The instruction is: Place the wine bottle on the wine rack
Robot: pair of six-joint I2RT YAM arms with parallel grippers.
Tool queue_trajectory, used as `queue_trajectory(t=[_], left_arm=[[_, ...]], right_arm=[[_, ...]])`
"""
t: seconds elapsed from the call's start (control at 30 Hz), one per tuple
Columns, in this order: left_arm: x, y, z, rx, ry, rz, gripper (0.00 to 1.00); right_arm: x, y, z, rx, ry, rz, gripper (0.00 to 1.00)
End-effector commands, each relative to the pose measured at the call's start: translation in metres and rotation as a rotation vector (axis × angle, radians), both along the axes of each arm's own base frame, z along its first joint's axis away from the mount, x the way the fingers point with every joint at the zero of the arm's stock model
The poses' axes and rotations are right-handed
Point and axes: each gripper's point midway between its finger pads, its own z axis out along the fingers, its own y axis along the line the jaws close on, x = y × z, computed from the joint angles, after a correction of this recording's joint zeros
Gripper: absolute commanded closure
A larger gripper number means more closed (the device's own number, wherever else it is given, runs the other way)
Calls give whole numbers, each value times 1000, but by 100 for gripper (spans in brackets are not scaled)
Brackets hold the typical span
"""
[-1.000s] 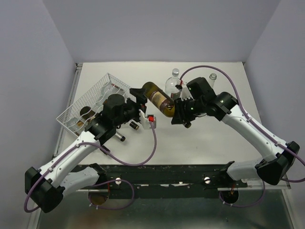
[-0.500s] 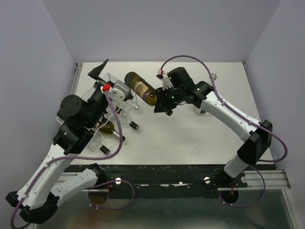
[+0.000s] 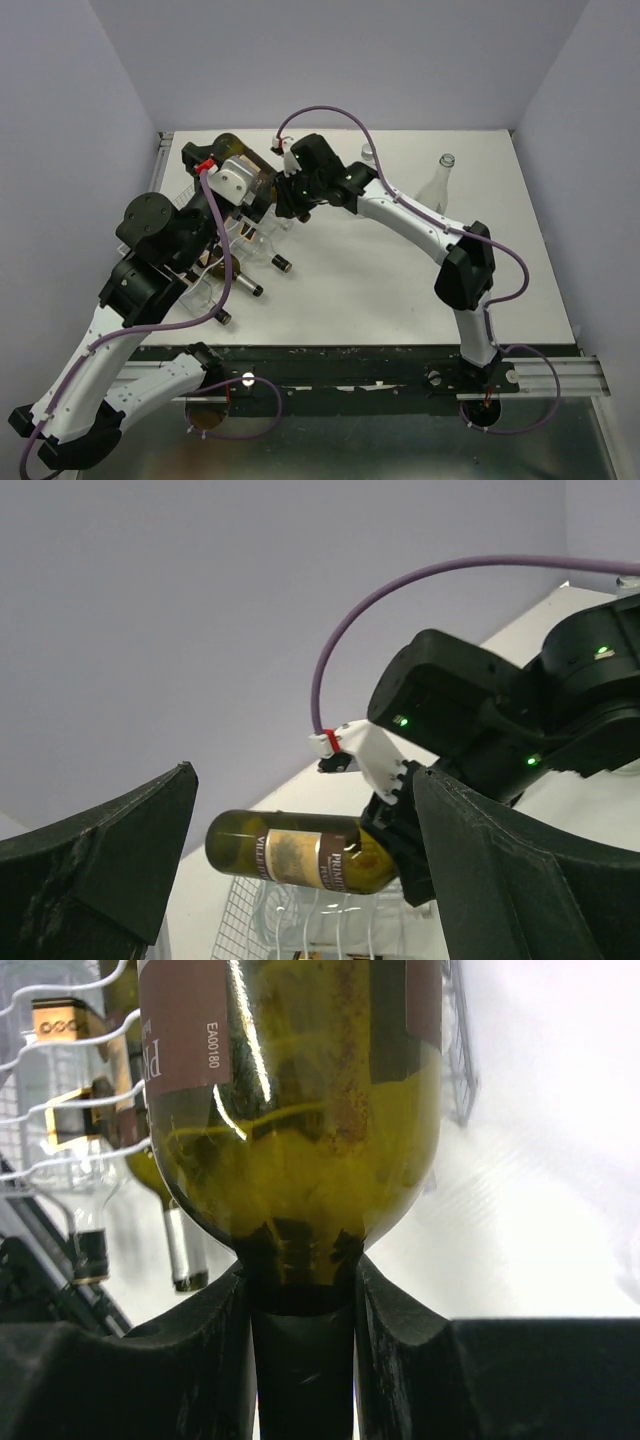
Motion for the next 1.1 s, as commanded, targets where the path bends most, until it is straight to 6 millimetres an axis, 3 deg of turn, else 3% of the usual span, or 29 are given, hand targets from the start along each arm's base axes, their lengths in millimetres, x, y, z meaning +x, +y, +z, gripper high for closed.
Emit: queue_trajectory(t=[0.0, 0.1, 0.4, 0.6, 0.87, 1.07], left_arm=[[-7, 1, -8, -48, 97, -10, 1], [-4, -2, -12, -50, 109, -14, 1], [-2, -16, -26, -38, 156, -65, 1], [0, -15, -30, -23, 152, -53, 1], [3, -17, -37, -13, 158, -55, 1], [2, -21, -37, -4, 159, -76, 1]], right_arm=[[33, 39, 31, 84, -185, -12, 100], [43, 45, 16, 59, -184, -31, 99], [53, 53, -2, 14, -200, -20, 99], [46, 49, -22, -46, -175, 5, 100], [27, 46, -33, -93, -131, 50, 100], [26, 39, -48, -135, -99, 25, 99]])
